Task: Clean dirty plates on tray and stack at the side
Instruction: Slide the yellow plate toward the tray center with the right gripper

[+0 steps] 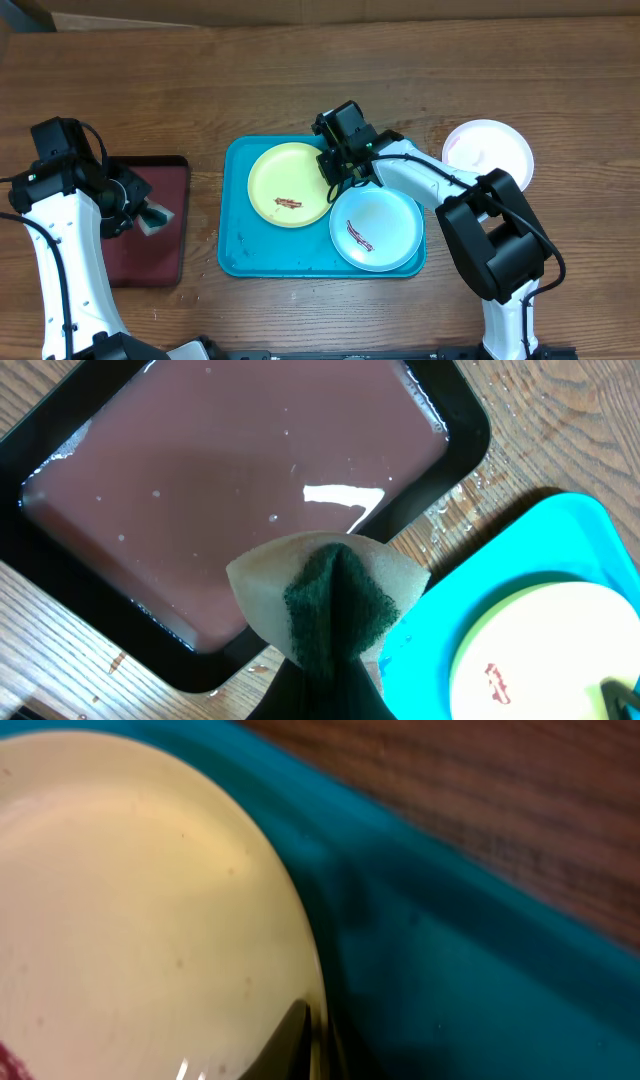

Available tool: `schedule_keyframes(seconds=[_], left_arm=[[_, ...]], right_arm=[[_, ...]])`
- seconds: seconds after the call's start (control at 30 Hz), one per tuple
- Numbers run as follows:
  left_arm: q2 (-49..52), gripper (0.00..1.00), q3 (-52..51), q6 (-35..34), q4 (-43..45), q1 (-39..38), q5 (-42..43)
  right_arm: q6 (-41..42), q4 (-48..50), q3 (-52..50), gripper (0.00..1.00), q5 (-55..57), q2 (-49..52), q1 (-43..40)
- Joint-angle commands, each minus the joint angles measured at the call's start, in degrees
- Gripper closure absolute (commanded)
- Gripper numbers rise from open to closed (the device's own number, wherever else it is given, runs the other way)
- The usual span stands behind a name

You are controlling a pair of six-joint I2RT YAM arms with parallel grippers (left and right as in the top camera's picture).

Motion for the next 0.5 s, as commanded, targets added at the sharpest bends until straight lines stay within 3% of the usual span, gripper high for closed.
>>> schedule_keyframes(seconds=[0.0, 0.07, 0.13, 0.17, 0.3, 0.47], left_arm=[[0.2, 0.96, 0.1, 1.1, 0.4, 0.2, 0.7], [0.2, 0.96, 0.1, 1.1, 0.5, 0.2, 0.7], [0.2, 0.96, 0.1, 1.1, 0.4, 0.2, 0.7], [0.2, 0.96, 0.1, 1.1, 0.4, 0.2, 0.7], [0.2, 0.96, 0.1, 1.1, 0.3, 0.2, 0.7], [0.2, 0.96, 0.1, 1.1, 0.3, 0.2, 0.7]], right_arm=[[9.5, -8.8, 3.8, 0.87, -1.9, -3.5, 3.1], [12.6, -12.3, 5.6, 0.75, -3.0, -5.0, 4.6], [15.2, -14.1, 7.1, 0.46, -3.0, -6.5, 5.9], [15.1, -14.1, 7.6, 0.4, -2.9, -6.9, 6.4], [11.5, -10.2, 8.7, 0.37, 1.2, -7.5, 6.8], [-8.5, -5.8, 8.7, 0.35, 4.8, -5.8, 6.6]])
